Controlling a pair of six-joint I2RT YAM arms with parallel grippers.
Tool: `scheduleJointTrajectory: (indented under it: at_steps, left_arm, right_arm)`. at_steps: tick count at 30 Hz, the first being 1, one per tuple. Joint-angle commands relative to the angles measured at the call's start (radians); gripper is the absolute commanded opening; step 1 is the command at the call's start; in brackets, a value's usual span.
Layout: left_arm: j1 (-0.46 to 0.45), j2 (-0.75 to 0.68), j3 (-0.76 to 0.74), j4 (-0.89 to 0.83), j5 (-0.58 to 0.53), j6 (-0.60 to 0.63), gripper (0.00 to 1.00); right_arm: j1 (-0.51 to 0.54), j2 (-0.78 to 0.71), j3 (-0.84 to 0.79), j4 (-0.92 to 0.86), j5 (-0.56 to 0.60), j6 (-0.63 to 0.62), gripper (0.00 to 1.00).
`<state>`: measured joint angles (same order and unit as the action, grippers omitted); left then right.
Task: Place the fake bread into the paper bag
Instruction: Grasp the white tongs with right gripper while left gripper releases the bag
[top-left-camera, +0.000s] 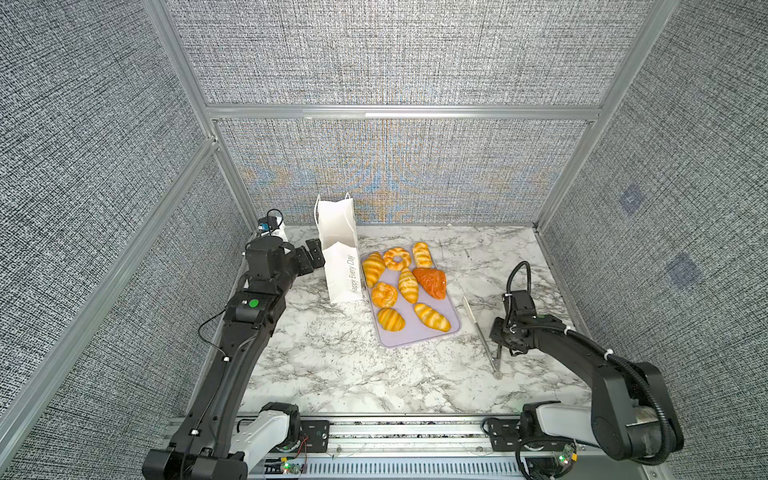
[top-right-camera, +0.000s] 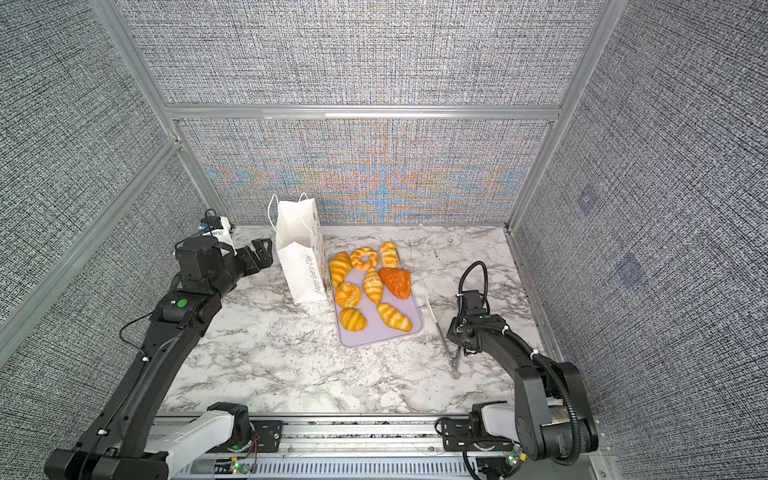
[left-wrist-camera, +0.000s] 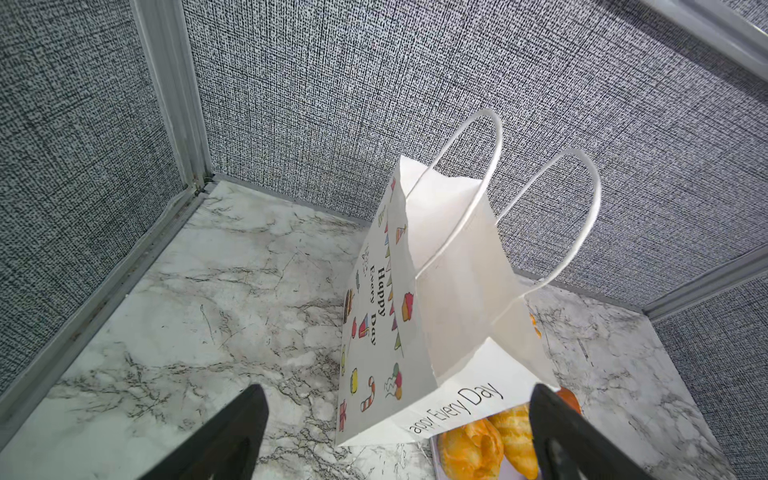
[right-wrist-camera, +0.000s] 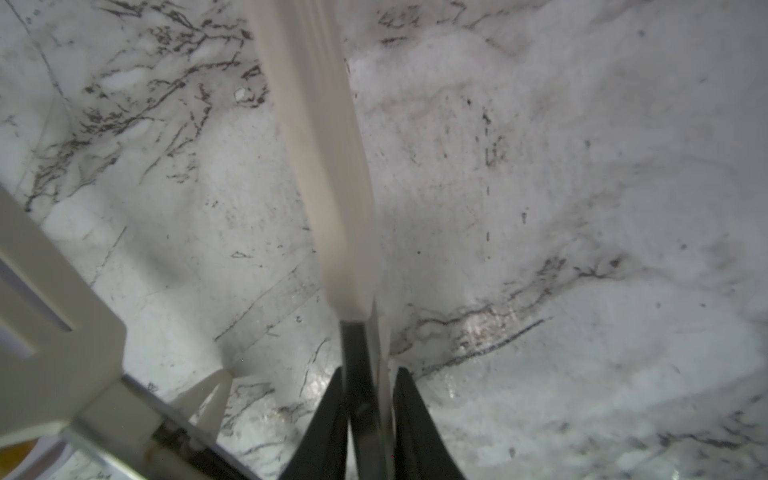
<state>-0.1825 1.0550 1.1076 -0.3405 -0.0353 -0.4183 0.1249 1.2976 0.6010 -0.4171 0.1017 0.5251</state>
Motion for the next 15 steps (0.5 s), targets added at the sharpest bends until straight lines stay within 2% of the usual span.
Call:
scheduleJointTrajectory:
  at_steps: [1, 7, 15]
  left_arm:
    - [-0.016, -0.013, -0.003, 0.045, -0.035, 0.025, 0.99]
    - [-0.072, -0.018, 0.001, 0.067, -0.049, 0.067, 0.99]
    - [-0.177, 0.019, 0.058, 0.096, -0.073, 0.170, 0.99]
  right_arm:
    - [0.000, -0.009, 0.016, 0.009, -0.003, -0.005, 0.12]
    - [-0.002, -0.074, 0.059, -0.020, 0.024, -0.025, 0.01]
    - [-0.022, -0.118, 0.183, -0.064, -0.048, -0.056, 0.00]
